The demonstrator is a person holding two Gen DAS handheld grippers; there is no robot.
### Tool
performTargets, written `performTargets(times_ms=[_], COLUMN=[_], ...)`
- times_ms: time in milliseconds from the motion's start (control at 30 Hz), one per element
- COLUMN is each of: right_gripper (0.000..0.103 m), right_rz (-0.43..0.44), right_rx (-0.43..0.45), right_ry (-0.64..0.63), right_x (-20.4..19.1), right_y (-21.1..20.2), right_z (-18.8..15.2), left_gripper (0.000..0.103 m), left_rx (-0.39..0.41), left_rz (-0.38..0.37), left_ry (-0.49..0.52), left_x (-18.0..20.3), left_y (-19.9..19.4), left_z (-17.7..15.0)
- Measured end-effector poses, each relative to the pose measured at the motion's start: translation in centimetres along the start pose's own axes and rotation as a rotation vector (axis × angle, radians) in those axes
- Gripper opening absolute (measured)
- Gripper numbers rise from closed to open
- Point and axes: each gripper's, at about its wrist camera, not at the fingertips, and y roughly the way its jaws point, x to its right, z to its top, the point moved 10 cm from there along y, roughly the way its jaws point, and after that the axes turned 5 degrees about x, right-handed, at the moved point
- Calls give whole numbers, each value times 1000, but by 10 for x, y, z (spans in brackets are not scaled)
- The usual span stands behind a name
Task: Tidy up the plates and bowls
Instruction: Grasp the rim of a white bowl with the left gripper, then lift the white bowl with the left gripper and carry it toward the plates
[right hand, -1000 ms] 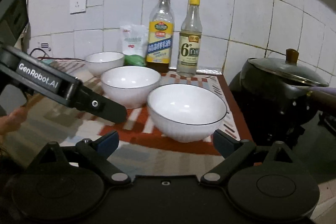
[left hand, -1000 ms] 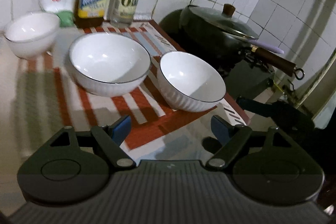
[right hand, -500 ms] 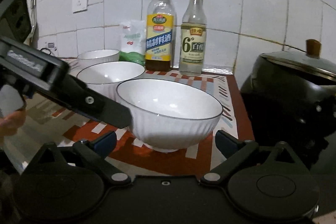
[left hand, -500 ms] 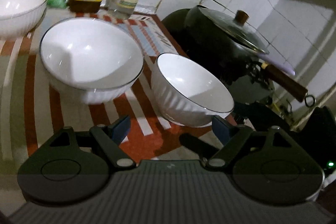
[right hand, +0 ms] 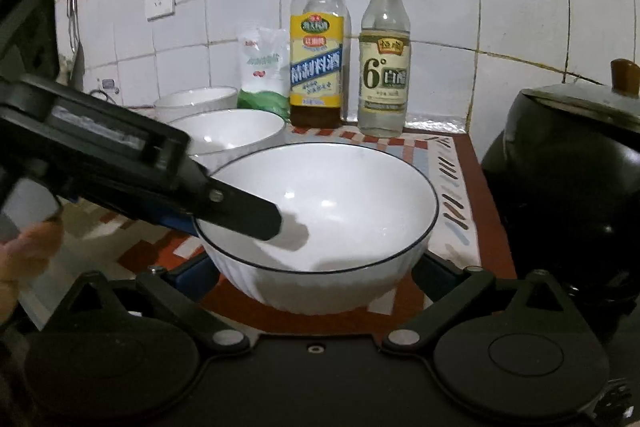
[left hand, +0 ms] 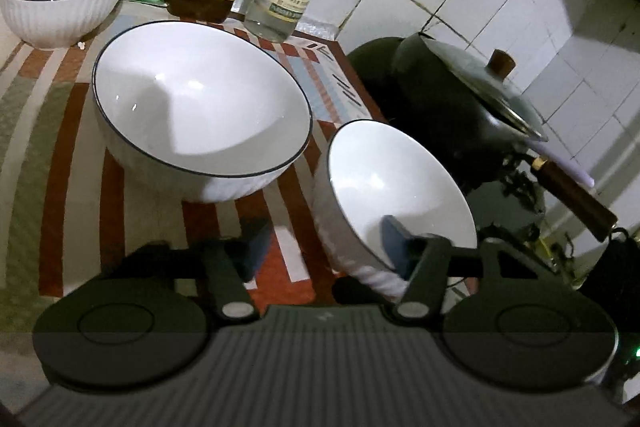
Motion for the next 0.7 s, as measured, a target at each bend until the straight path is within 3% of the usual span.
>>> performTargets(times_ms=[67, 100, 233, 700], right_gripper=[101, 101, 101, 101], right_rz=[-29, -48, -78, -123], right_rx=[5, 5, 3, 12], right_ry=[-34, -51, -36, 35], right_x=[-6, -9, -16, -50], right_y=[-2, -3, -8, -41], right_z=[-1, -1, -2, 0], left_gripper=[33, 32, 31, 31], left_rx=[-26, -40, -24, -62], left_rz=[-26, -26, 32, 93], left_ry=[8, 22, 97, 277], left_x=[4, 8, 13, 24], left_y=[1, 2, -1, -47], left_z=[-2, -3, -9, -20])
